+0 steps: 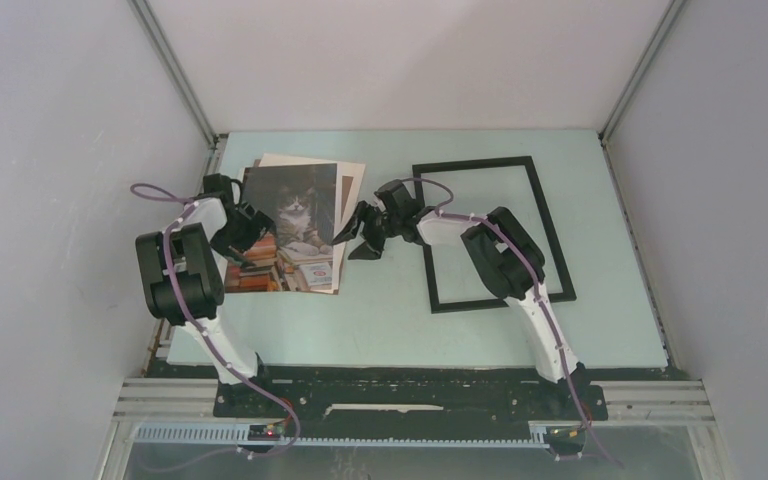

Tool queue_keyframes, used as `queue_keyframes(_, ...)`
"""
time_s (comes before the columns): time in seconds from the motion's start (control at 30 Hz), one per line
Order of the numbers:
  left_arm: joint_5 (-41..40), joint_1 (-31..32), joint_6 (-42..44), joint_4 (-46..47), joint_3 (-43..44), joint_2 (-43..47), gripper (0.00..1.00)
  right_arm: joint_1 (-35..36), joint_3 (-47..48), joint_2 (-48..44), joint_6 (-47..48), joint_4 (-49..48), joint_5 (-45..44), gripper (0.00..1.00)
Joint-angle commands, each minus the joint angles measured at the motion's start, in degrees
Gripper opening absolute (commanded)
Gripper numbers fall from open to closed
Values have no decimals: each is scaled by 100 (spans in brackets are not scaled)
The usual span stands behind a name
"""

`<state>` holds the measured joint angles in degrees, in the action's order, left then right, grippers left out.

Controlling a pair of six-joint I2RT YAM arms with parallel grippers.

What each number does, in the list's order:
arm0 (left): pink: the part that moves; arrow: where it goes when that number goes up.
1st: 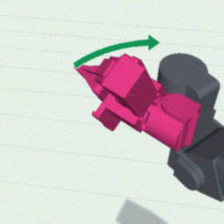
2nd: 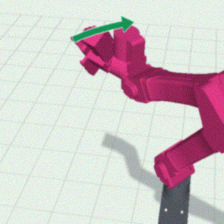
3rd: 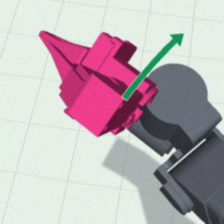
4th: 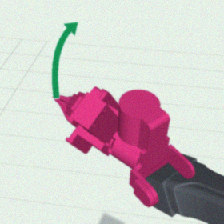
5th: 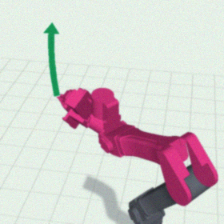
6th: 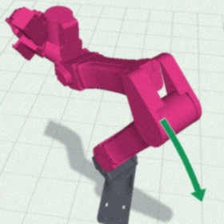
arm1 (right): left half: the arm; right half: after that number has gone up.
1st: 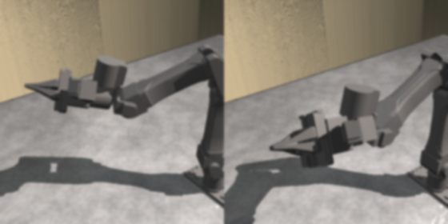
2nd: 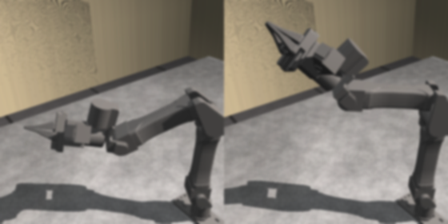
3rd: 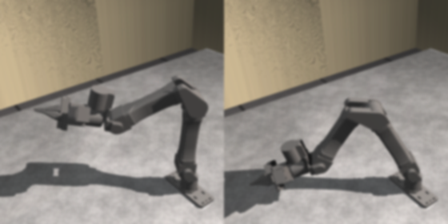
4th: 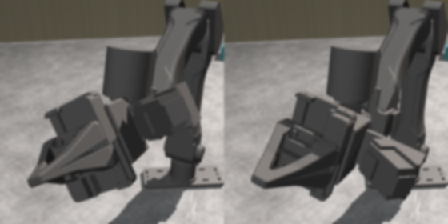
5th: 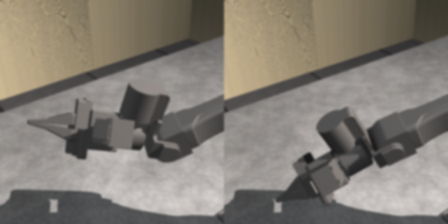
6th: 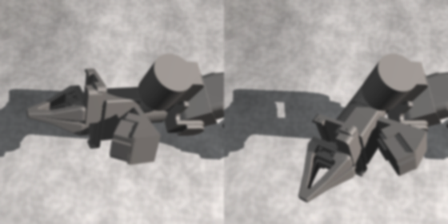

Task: Put the photo into the frame

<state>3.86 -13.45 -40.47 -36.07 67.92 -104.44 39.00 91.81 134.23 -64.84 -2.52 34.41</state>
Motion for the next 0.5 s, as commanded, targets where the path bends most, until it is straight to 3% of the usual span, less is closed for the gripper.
queue_keyframes(0.0,152,17,63,21,-366,-207,97,54,239,317,-380,-405,162,71)
queue_keyframes(0.47,133,29,74,49,-411,-181,95,81,-567,-145,-1013,-3110,450,57)
